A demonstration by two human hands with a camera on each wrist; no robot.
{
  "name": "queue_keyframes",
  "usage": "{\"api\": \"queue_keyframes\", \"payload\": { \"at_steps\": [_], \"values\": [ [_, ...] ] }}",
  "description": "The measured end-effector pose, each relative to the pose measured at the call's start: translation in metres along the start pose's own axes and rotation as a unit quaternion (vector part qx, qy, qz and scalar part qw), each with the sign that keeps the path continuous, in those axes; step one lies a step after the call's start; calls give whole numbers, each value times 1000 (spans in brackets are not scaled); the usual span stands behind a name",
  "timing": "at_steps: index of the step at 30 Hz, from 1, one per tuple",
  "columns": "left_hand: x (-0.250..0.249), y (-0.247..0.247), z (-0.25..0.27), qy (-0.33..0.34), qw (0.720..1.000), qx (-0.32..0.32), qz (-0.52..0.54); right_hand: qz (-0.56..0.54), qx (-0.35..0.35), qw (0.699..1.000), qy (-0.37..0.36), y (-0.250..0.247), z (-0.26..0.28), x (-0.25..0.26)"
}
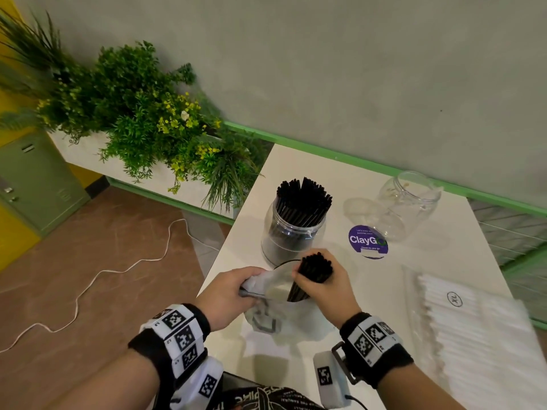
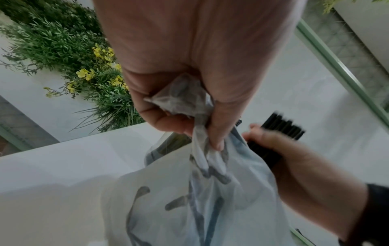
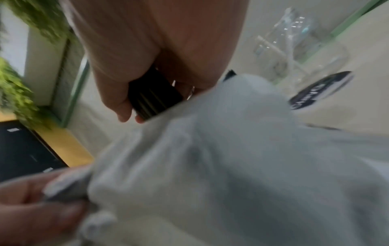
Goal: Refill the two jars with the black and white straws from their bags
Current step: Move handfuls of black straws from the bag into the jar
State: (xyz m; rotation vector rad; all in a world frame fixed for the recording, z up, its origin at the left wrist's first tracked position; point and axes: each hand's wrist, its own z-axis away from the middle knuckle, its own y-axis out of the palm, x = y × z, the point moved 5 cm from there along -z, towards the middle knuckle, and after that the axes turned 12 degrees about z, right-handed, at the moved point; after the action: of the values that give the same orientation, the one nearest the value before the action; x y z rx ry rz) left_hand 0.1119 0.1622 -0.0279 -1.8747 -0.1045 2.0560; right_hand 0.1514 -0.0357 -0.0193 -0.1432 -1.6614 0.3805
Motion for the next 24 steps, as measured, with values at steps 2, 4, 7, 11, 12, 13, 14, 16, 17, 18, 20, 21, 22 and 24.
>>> {"api": "queue_keyframes", "payload": {
  "at_steps": [2,4,7,11,12,13,14,16,17,18,20,21,22,24],
  "values": [
    [2,6,2,-12,1000,17,12,-30,11,998,58,4,7,-16],
    [0,11,4,-4,999,33,7,-52,2,994,91,5,11,-27],
    [-7,21,9,51,995,65,-64,-49,-16,994,98,1,12,-32],
    [-4,40,9,65,977,112,-167,-52,-50,994,87,-14,19,-37],
    [0,45,8,53,974,116,-190,-53,-61,993,85,-19,22,-39],
    [5,51,6,38,971,119,-204,-53,-69,993,83,-23,23,-42],
    [9,57,5,24,969,123,-211,-52,-71,993,84,-27,24,-46],
    [18,73,1,-1,963,145,-227,-60,-57,993,86,-30,25,-54],
    [23,81,-2,-14,957,159,-242,-63,-38,994,83,-29,26,-56],
    [30,89,-5,-31,950,171,-258,-60,-15,995,82,-27,26,-57],
    [44,103,-9,-68,934,186,-297,-55,22,995,85,-23,24,-58],
    [52,110,-9,-83,925,193,-318,-50,30,994,89,-24,21,-59],
    [58,115,-9,-93,915,196,-341,-41,33,994,94,-26,17,-60],
    [67,121,-8,-99,898,192,-383,-22,40,994,102,-34,10,-61]
  ]
}}
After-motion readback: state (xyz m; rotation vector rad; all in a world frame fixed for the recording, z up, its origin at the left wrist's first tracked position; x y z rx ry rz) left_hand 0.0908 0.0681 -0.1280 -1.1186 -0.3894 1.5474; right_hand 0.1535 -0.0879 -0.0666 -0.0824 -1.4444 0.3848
